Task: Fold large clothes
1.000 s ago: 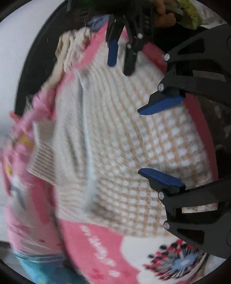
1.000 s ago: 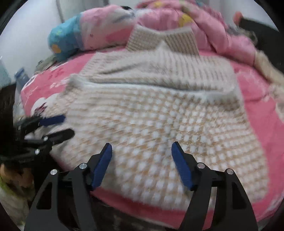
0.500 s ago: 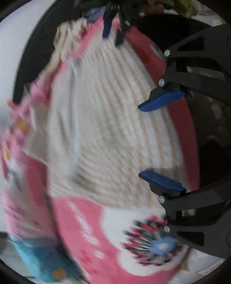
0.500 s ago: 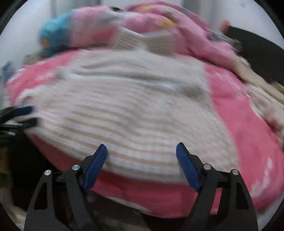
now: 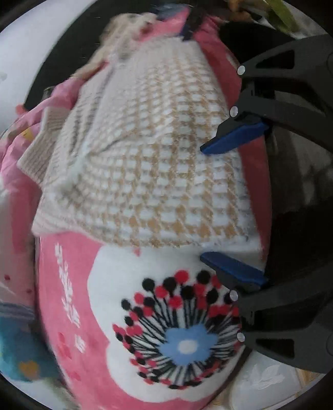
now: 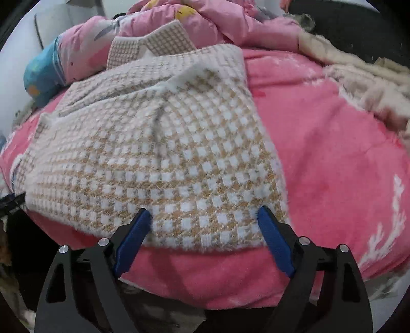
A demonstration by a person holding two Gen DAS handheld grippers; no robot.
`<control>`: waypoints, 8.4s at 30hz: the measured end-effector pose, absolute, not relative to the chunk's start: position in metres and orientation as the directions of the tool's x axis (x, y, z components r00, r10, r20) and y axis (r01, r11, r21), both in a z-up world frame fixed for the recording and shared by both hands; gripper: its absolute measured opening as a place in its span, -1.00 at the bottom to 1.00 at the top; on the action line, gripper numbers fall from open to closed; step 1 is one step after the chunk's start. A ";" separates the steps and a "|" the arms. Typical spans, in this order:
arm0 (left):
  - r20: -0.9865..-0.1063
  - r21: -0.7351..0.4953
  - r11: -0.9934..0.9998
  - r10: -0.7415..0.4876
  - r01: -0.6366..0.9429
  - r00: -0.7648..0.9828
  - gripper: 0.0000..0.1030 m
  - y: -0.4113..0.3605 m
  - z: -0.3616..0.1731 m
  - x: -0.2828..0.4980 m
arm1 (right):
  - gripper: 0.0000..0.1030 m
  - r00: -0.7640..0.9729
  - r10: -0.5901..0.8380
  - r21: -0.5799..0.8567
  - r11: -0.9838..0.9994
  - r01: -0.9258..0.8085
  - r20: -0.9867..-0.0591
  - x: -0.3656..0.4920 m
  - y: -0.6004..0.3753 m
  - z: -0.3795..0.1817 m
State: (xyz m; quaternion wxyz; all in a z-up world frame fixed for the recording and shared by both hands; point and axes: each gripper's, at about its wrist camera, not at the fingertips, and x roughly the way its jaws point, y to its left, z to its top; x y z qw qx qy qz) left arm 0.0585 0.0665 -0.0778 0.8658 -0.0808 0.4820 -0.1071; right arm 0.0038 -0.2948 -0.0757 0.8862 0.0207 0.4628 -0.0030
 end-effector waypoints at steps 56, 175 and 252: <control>-0.686 -0.545 0.829 -0.526 0.125 0.502 0.01 -0.029 -0.022 0.475 | -0.38 0.472 0.539 0.598 0.801 -0.029 -0.698 0.412 -0.305 -0.010; -0.671 -0.347 0.918 -0.385 0.190 0.633 -0.41 0.077 -0.040 0.136 | 0.68 0.485 0.355 0.264 0.932 -0.248 -0.799 0.069 -0.205 -0.073; -0.843 -0.063 0.973 -0.170 0.220 0.510 -0.01 0.008 -0.061 0.144 | 0.70 0.614 0.356 0.393 0.916 -0.079 -0.705 0.067 -0.326 -0.026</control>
